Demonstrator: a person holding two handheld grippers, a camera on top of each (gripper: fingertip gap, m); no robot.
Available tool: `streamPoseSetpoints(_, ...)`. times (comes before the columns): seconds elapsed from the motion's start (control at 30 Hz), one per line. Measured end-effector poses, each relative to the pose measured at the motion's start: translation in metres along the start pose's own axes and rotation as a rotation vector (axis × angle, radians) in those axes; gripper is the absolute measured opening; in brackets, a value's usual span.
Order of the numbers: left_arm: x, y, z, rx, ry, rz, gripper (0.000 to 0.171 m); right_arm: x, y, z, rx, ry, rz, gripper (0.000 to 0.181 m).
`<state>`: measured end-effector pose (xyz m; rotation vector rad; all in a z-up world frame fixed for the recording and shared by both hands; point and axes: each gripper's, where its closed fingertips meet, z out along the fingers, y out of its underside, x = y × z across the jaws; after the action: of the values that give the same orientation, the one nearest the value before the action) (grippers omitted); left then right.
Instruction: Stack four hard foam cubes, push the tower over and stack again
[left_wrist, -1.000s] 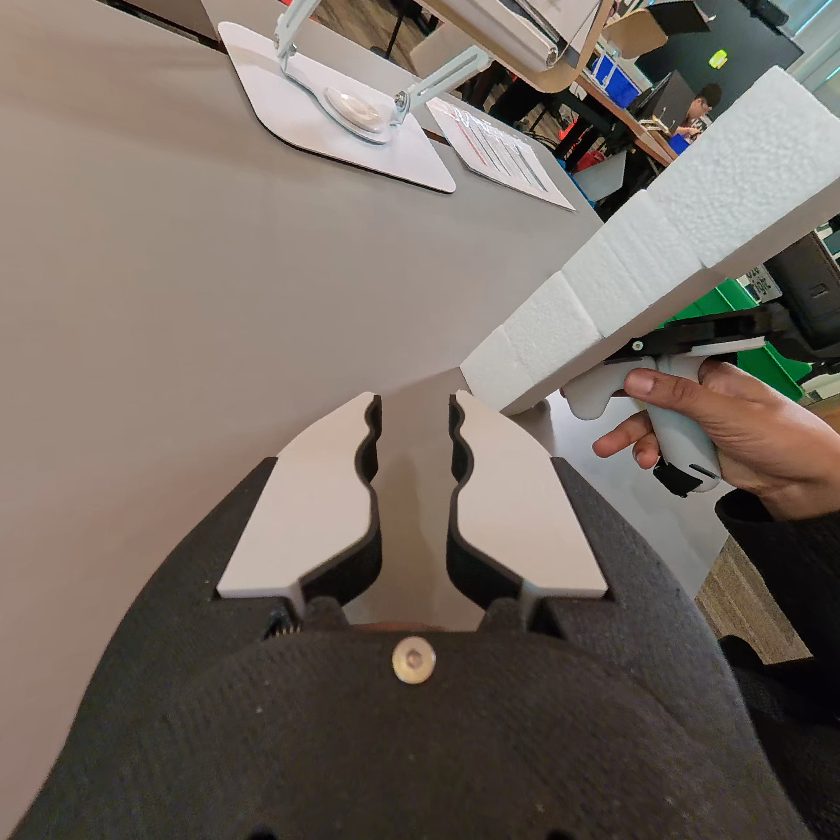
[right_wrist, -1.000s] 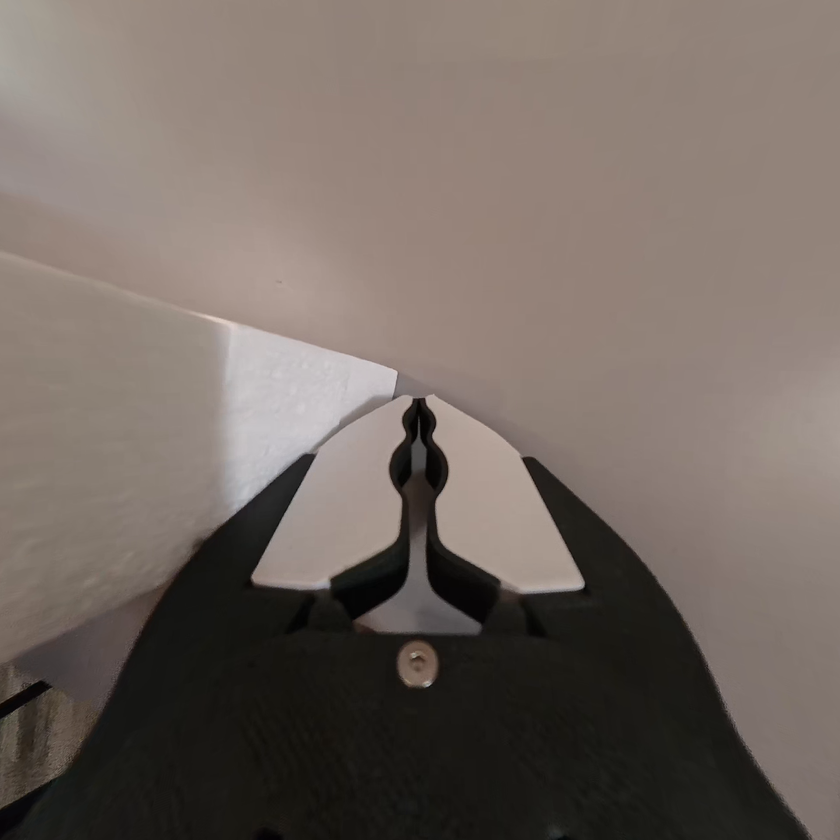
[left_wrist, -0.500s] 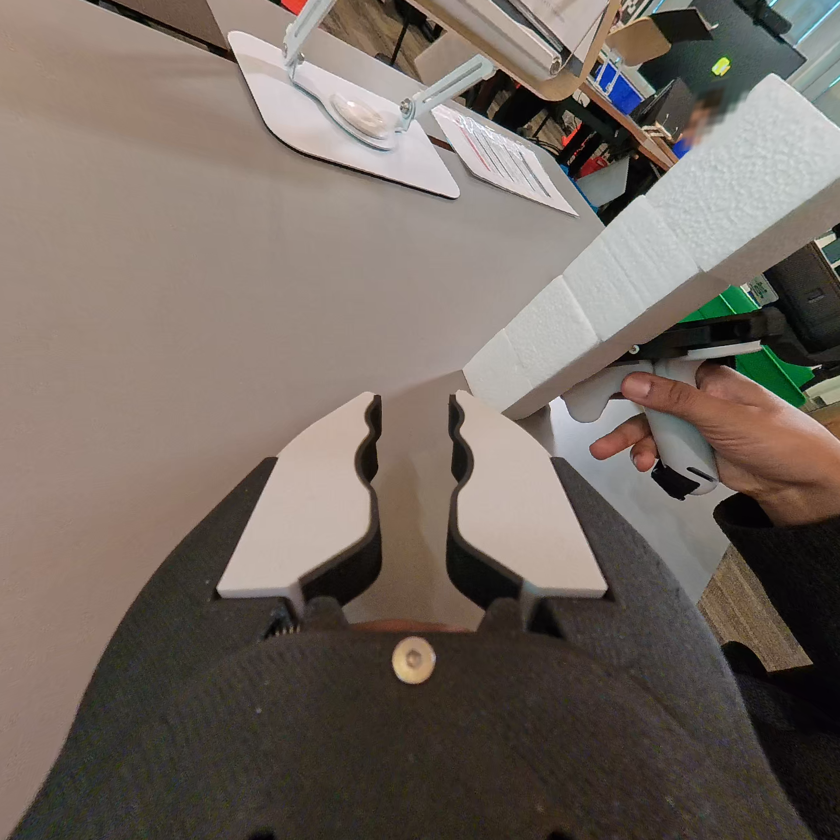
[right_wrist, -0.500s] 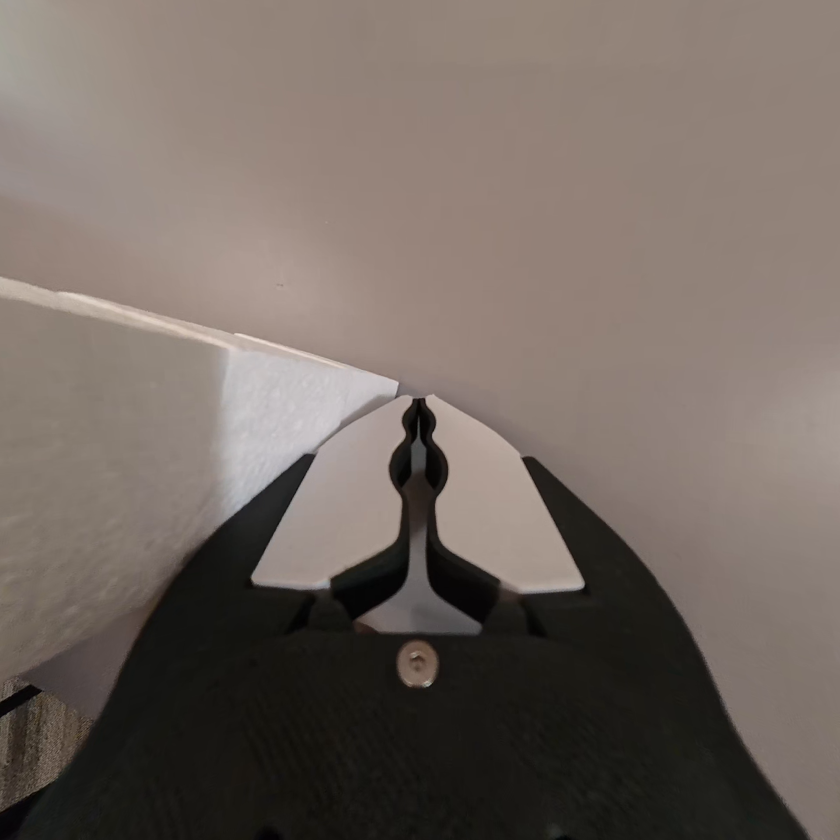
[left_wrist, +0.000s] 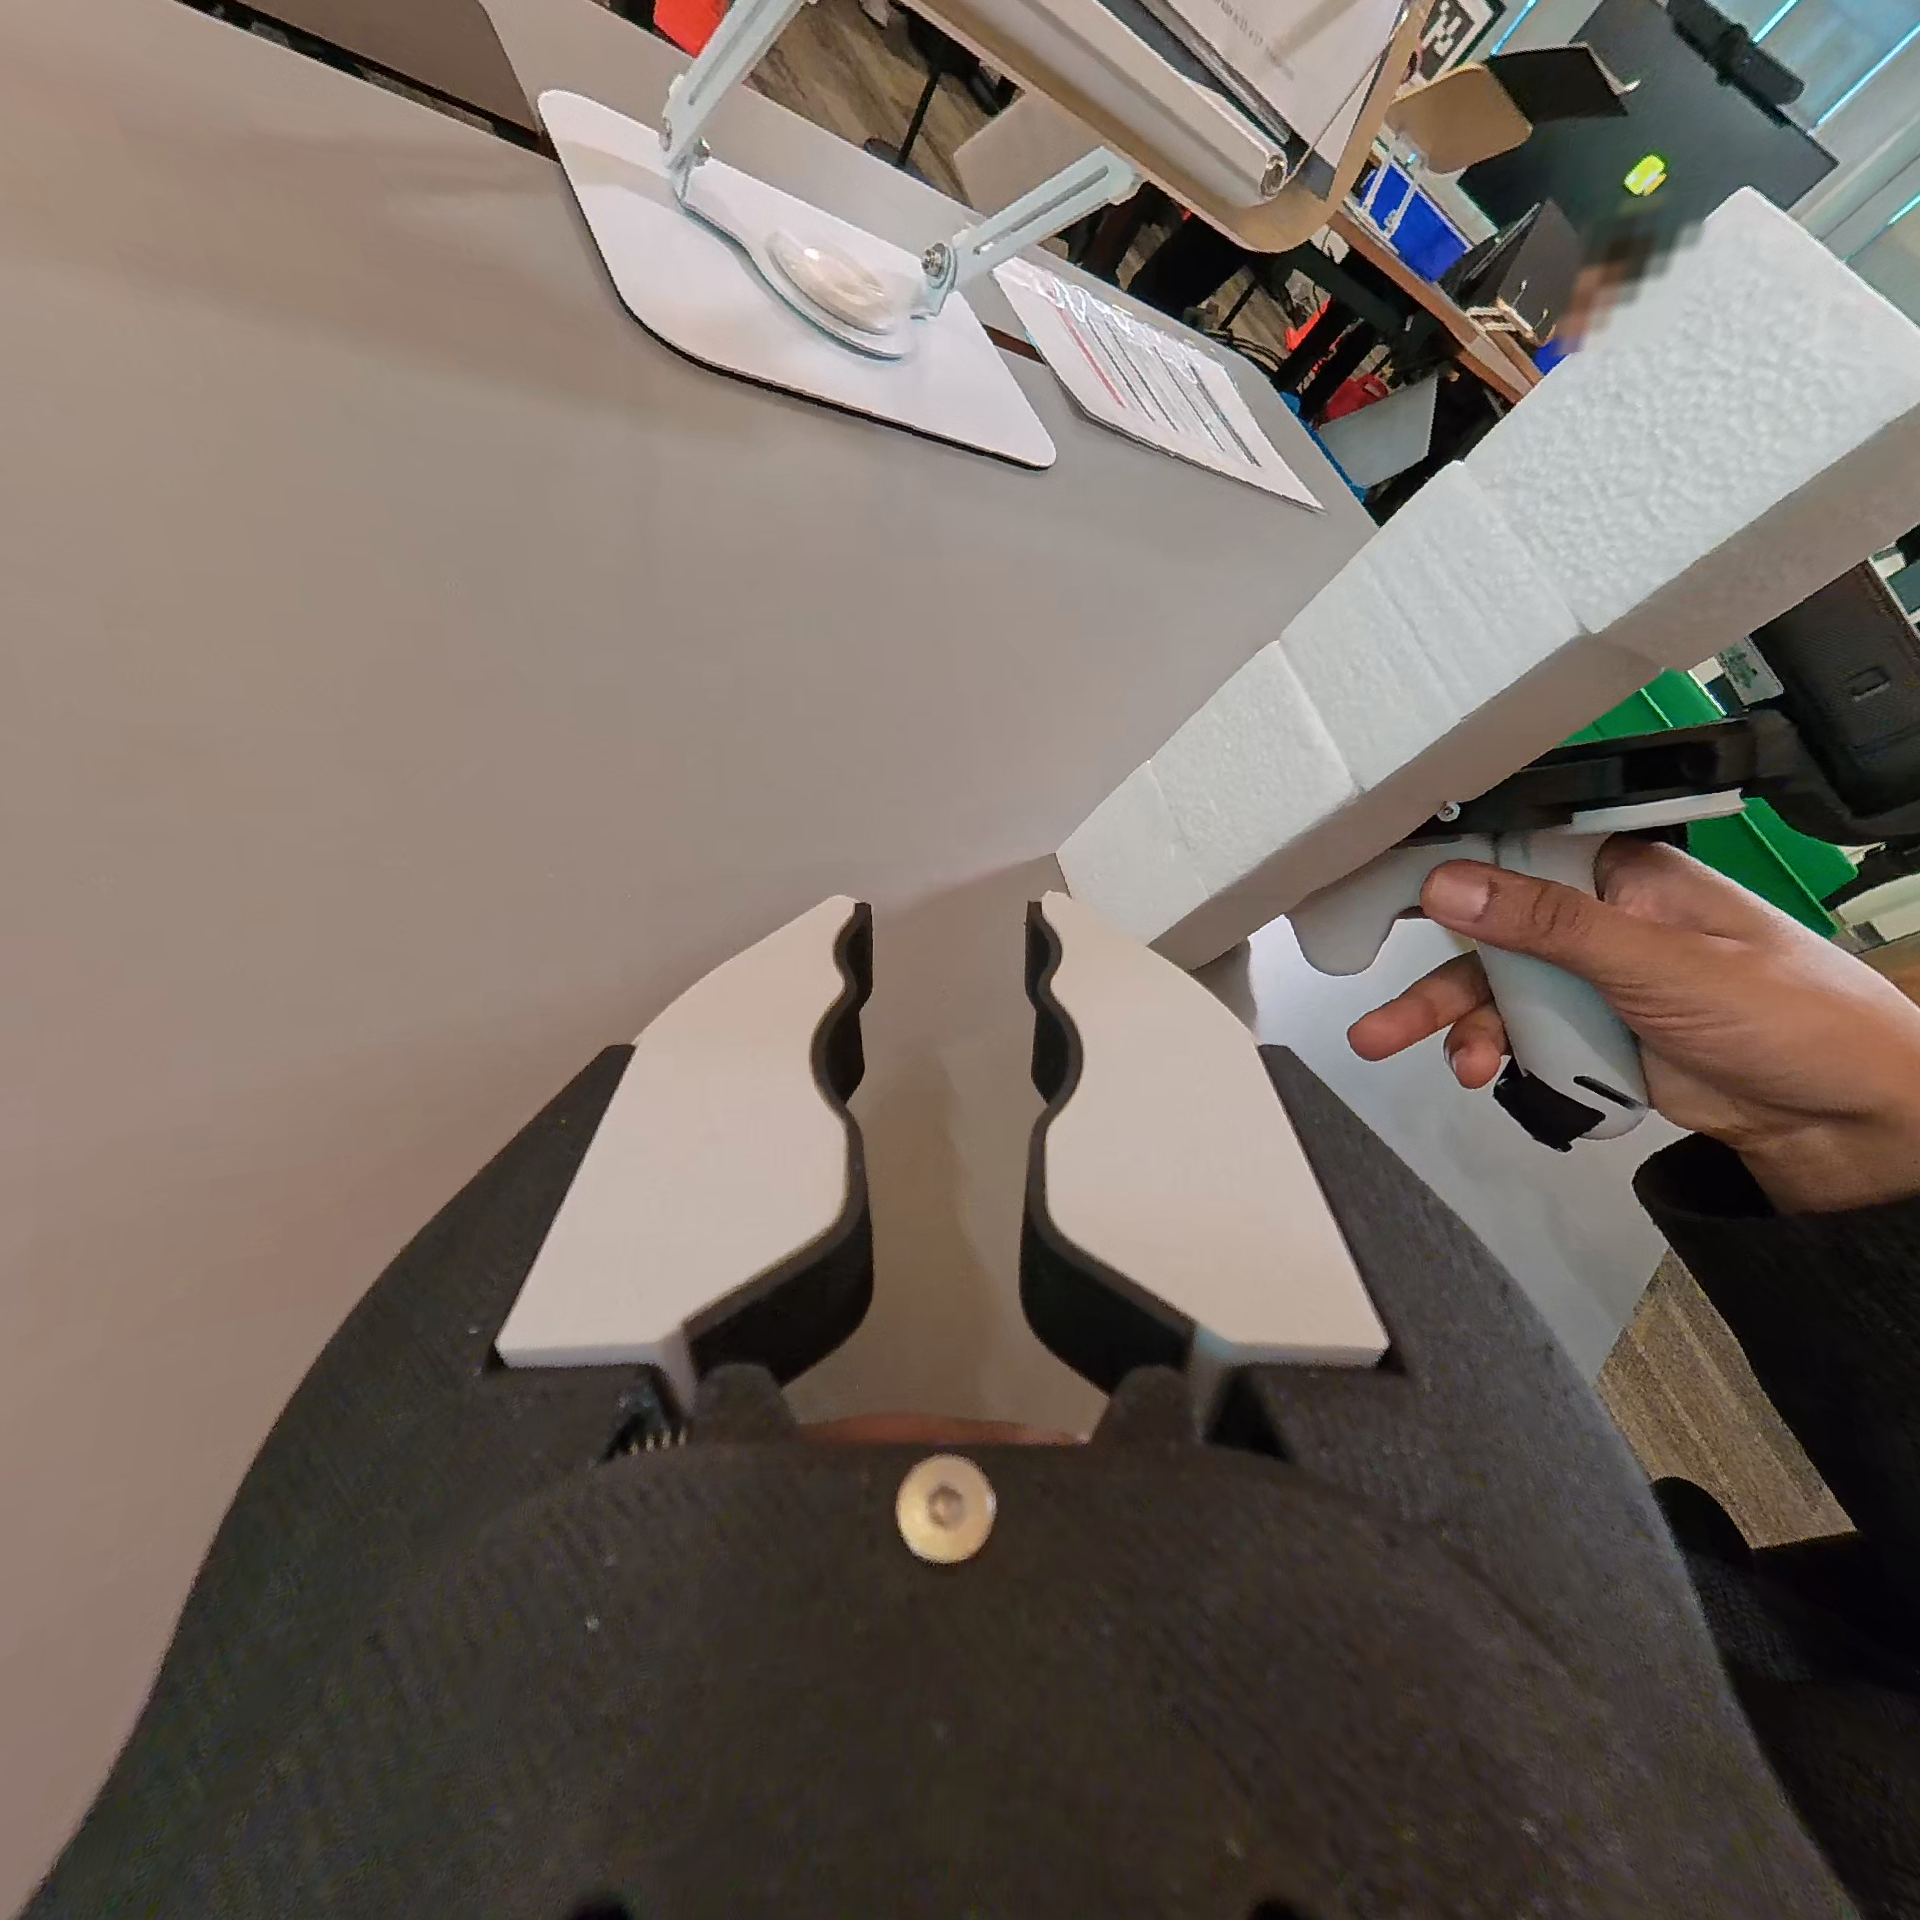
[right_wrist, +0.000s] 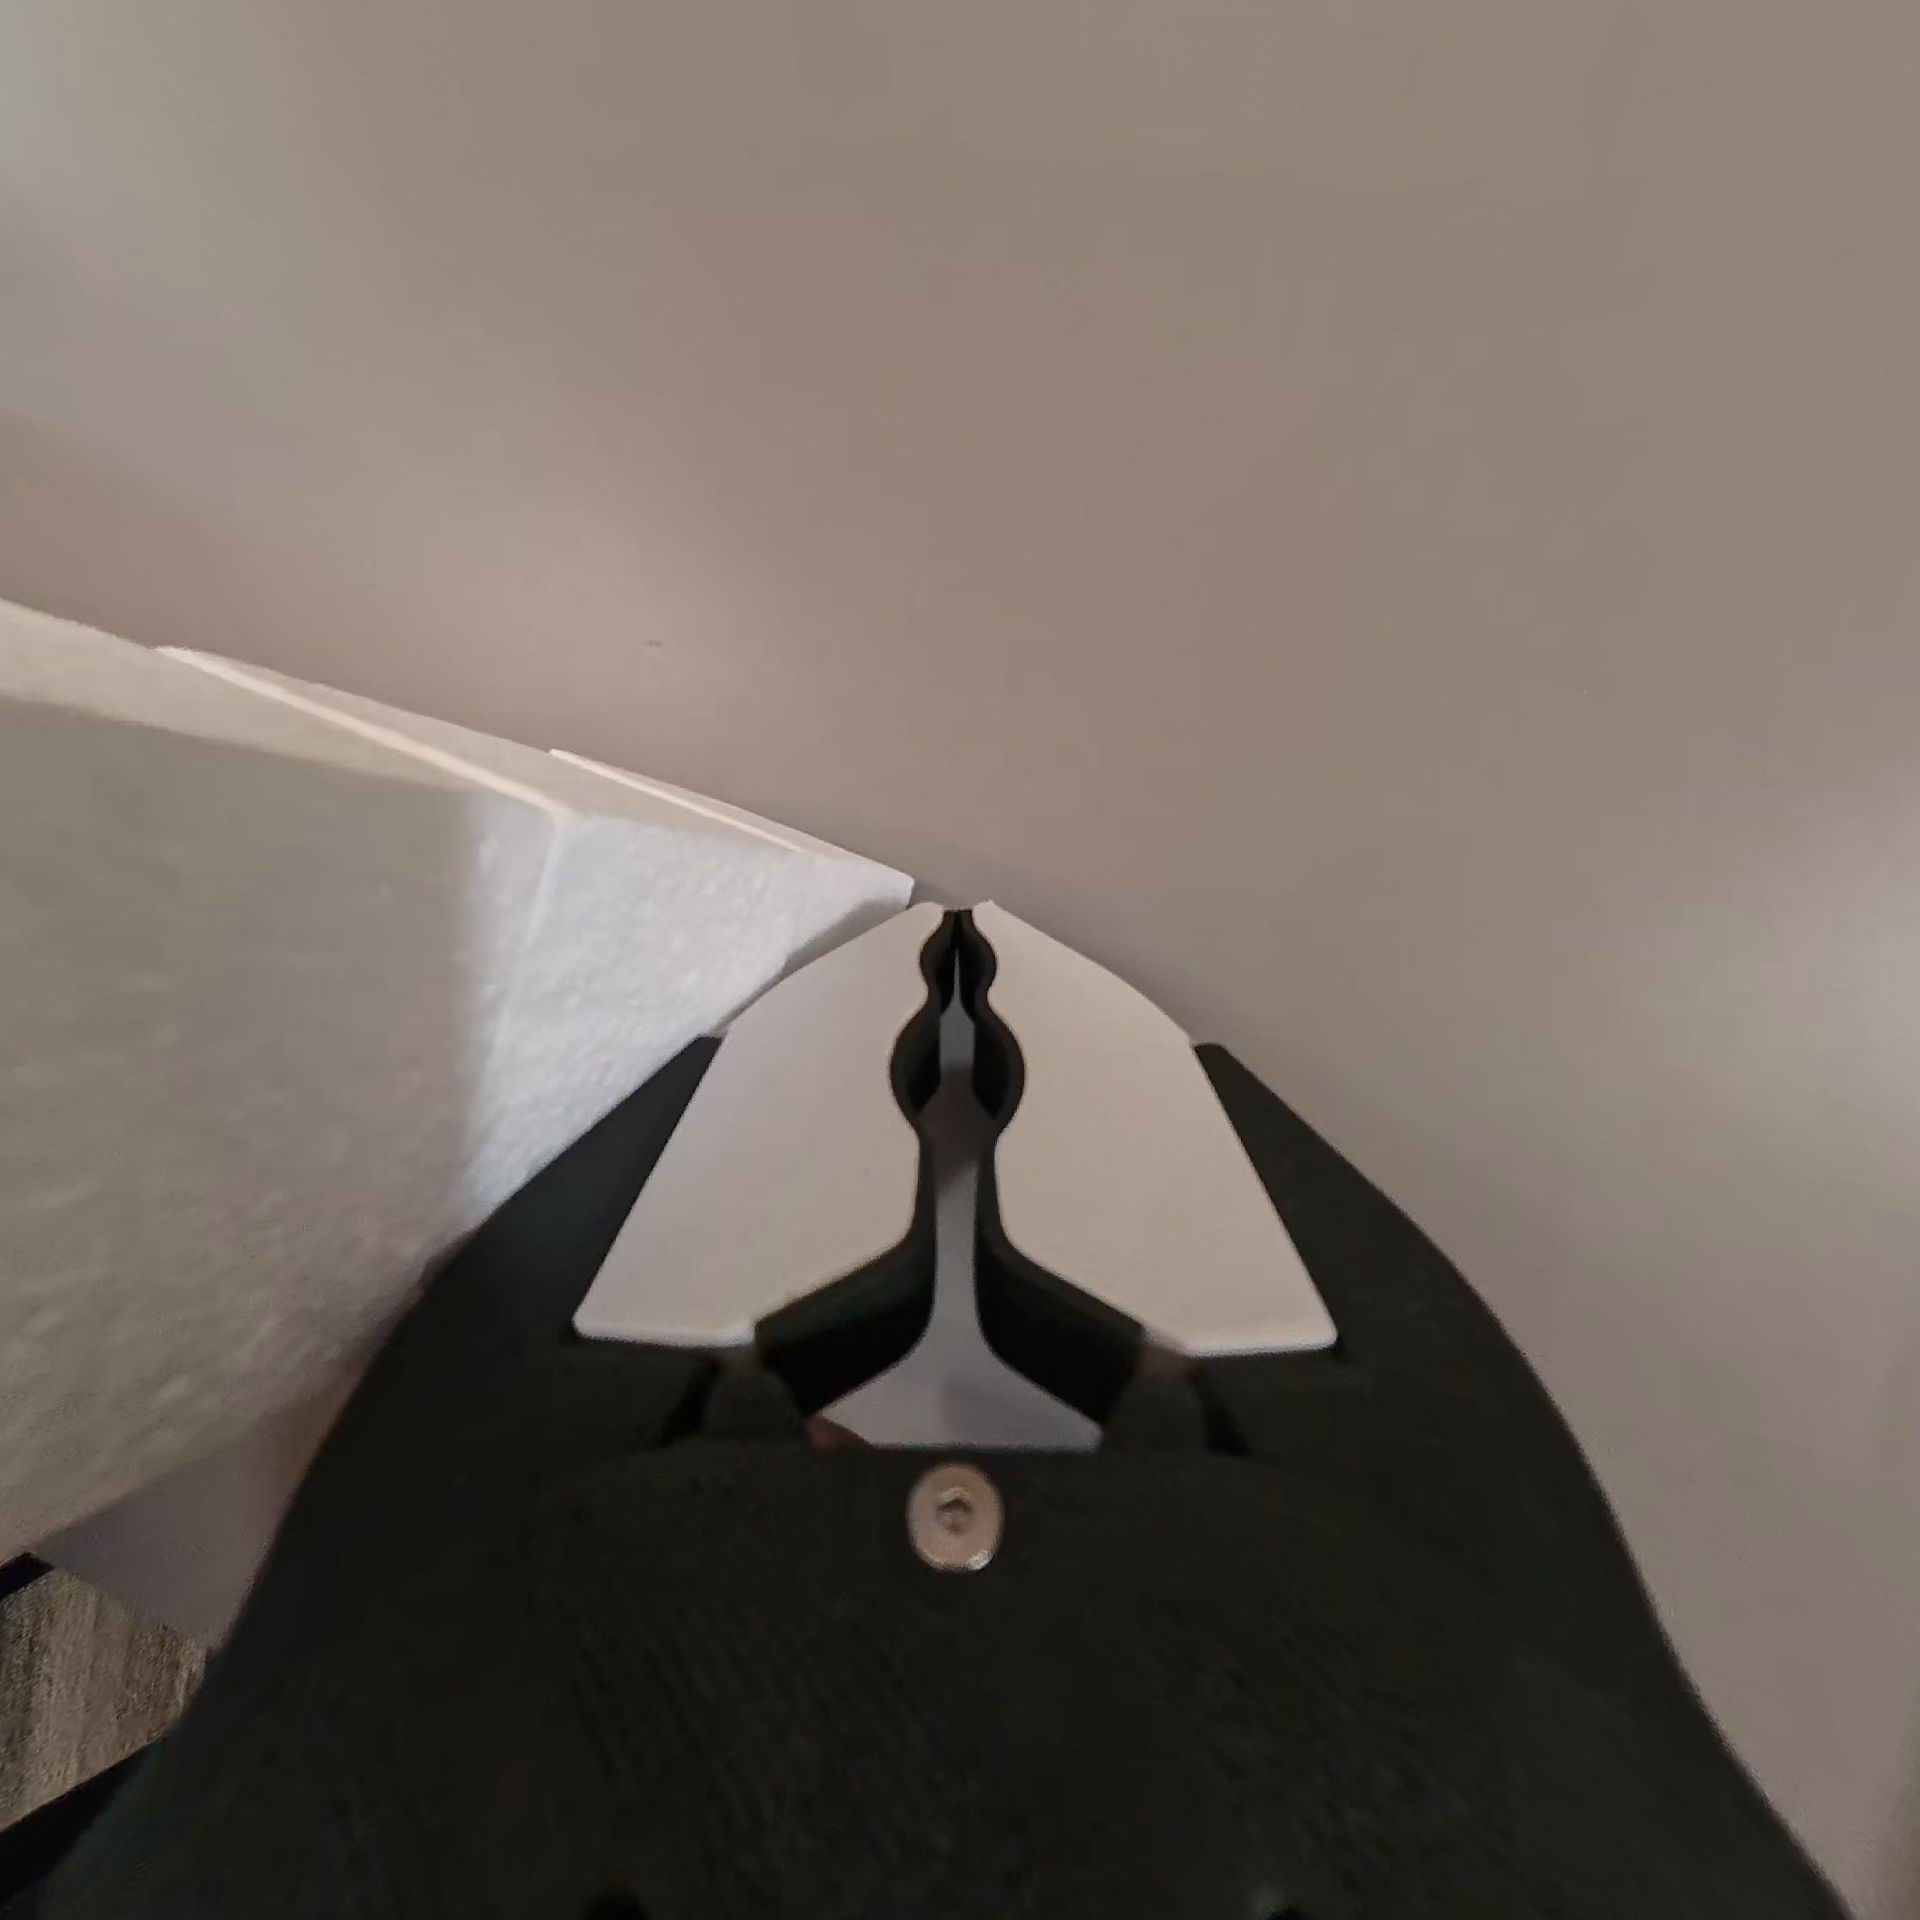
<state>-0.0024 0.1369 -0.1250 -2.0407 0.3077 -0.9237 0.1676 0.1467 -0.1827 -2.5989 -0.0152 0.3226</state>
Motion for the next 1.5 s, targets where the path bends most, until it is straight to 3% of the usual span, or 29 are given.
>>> streamPoseSetpoints(0.7, -0.006, -0.008, -0.003, 0.036, -0.033, -0.004, 0.029, -0.012, -0.006, -0.002, 0.006, -0.006, -0.029, 0.000)
streamPoseSetpoints(1.1, -0.050, -0.069, -0.059, 0.442, -0.304, -0.040, 0.034, -0.015, -0.008, -0.002, 0.009, -0.009, -0.042, 0.000)
streamPoseSetpoints(1.23, -0.049, -0.090, -0.089, 0.626, -0.417, 0.023, 0.035, -0.015, -0.009, -0.003, 0.014, -0.003, -0.048, 0.000)
streamPoseSetpoints(1.3, -0.040, -0.100, -0.103, 0.711, -0.399, 0.049, 0.029, -0.009, -0.011, -0.006, 0.027, 0.018, -0.056, 0.000)
streamPoseSetpoints(1.4, -0.039, -0.103, -0.108, 0.717, -0.406, 0.074, 0.029, 0.011, -0.025, -0.019, 0.109, 0.049, -0.036, 0.000)
streamPoseSetpoints(1.5, -0.049, -0.103, -0.115, 0.740, -0.455, 0.053, 0.029, 0.020, -0.039, -0.039, 0.202, -0.041, -0.005, 0.014)
